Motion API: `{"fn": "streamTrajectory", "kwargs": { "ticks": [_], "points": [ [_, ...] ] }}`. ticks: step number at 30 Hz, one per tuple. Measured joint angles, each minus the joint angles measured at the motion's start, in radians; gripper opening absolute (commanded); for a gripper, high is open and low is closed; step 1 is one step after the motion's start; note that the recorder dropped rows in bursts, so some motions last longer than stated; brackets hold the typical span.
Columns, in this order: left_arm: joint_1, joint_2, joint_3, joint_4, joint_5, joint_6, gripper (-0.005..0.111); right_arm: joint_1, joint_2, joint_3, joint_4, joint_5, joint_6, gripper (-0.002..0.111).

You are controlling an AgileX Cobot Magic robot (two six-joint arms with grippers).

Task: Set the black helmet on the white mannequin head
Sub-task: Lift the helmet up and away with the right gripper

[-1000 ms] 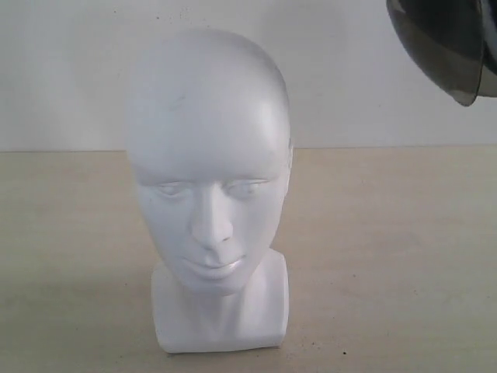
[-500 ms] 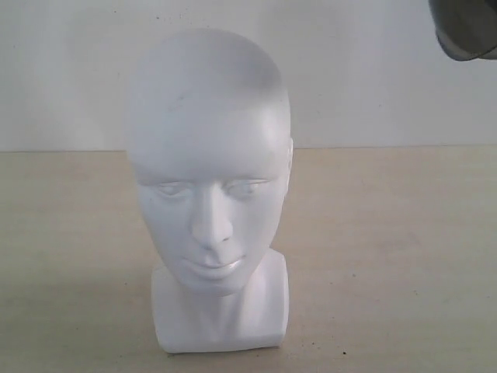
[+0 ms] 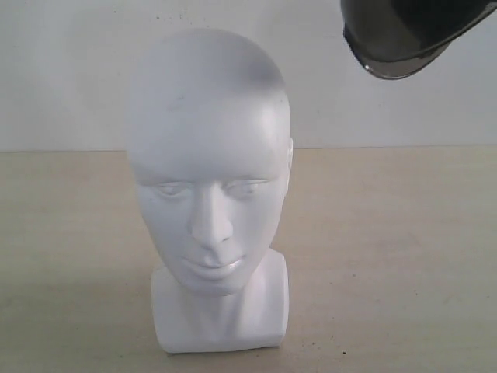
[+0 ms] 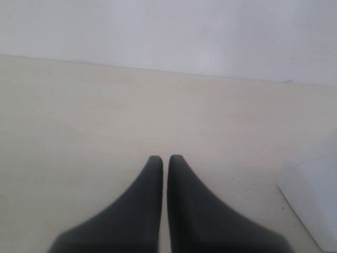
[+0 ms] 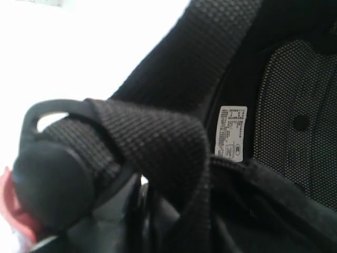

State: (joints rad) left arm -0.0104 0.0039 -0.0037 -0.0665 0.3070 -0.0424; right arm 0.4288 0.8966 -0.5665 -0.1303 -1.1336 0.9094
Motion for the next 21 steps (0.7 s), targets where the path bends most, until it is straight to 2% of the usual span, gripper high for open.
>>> {"fn": "streamTrajectory", "kwargs": {
  "ticks": [6,11,15,21],
  "points": [
    [0.0,0.0,0.0,0.0,0.0,0.0,0.004,0.0,0.037,-0.004,-0.021,0.021,0.118,0.0],
    [0.0,0.0,0.0,0.0,0.0,0.0,0.004,0.0,0.043,-0.095,-0.105,0.046,0.192,0.0],
    [0.0,0.0,0.0,0.0,0.0,0.0,0.004,0.0,0.053,-0.172,-0.152,0.001,0.311,0.0],
    [0.0,0.0,0.0,0.0,0.0,0.0,0.004,0.0,0.089,-0.221,-0.185,-0.014,0.444,0.0]
  ]
}}
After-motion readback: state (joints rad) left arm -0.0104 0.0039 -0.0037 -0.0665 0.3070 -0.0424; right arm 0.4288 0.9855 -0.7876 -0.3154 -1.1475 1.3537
